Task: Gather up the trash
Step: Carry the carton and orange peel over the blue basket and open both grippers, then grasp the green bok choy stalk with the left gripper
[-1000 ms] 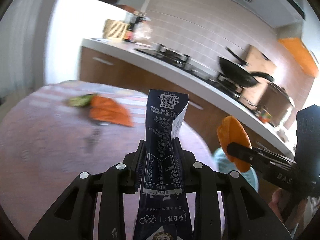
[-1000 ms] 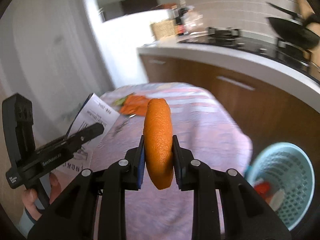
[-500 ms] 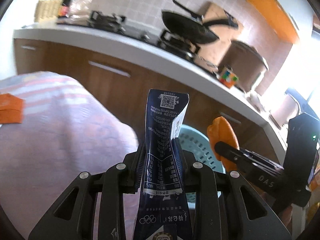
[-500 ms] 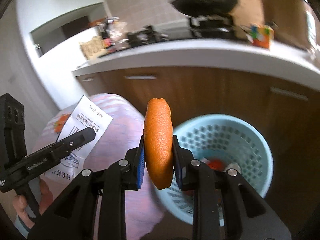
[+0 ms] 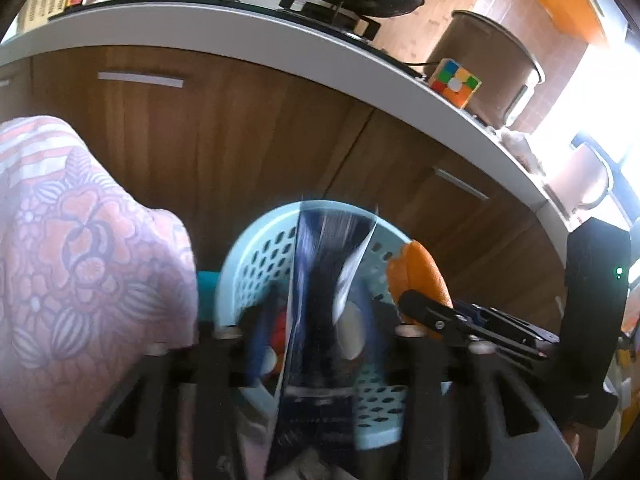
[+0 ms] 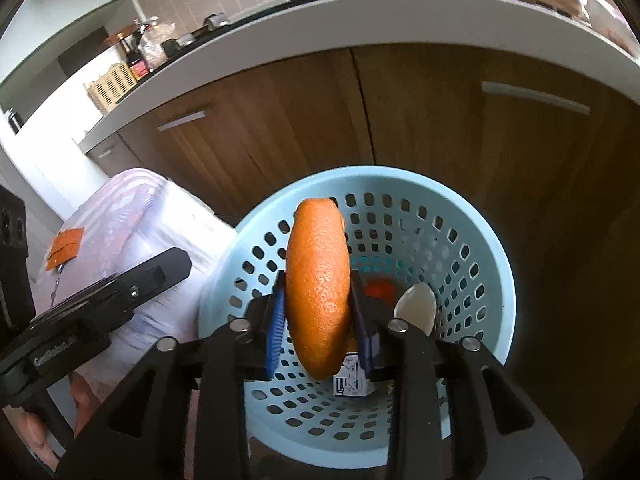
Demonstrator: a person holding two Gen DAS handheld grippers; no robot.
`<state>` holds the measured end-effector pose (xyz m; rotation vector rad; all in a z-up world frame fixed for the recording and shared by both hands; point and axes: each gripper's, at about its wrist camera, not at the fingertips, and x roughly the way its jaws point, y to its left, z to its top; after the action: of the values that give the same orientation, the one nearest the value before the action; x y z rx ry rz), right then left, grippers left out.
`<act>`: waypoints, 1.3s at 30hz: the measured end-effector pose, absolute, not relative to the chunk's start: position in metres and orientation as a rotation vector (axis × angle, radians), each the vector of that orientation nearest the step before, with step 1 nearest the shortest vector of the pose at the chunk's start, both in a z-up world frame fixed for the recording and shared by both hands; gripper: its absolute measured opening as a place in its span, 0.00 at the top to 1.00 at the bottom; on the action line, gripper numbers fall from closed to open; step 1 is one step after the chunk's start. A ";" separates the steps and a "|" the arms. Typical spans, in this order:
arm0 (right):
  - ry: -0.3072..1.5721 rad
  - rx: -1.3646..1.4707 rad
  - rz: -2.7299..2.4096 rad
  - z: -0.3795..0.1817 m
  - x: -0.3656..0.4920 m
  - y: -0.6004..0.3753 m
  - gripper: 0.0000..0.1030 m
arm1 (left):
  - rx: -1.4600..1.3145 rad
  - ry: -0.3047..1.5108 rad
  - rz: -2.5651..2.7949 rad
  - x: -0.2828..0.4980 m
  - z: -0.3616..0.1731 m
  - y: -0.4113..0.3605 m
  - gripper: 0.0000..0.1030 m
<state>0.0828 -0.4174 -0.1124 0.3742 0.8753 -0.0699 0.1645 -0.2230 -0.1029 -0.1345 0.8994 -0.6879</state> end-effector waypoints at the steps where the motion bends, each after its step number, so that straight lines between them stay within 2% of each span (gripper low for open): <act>1: 0.878 0.379 -0.073 -0.113 0.083 -0.419 0.72 | -0.139 0.895 -0.681 0.165 -0.103 -0.220 0.48; 8: 0.862 0.381 -0.086 -0.107 0.082 -0.419 0.69 | -0.166 0.862 -0.669 0.158 -0.096 -0.191 0.46; 15: 0.807 0.323 -0.001 -0.073 0.085 -0.375 0.68 | -0.209 0.798 -0.641 0.147 -0.074 -0.150 0.47; 17: 0.790 0.302 0.030 -0.062 0.088 -0.356 0.59 | -0.225 0.773 -0.624 0.142 -0.066 -0.132 0.47; 20: 0.769 0.264 0.085 -0.048 0.093 -0.326 0.58 | -0.248 0.737 -0.596 0.139 -0.054 -0.108 0.47; 29: 0.757 0.140 0.258 -0.021 0.130 -0.208 0.58 | -0.298 0.638 -0.422 0.144 -0.027 0.009 0.48; 39: 0.827 0.140 0.432 -0.027 0.201 -0.089 0.58 | -0.293 0.632 -0.216 0.186 -0.028 0.145 0.47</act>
<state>0.2012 -0.0888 -0.0268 0.1405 0.8273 0.4319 0.1859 0.1455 -0.0277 -0.2926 0.6319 -0.2161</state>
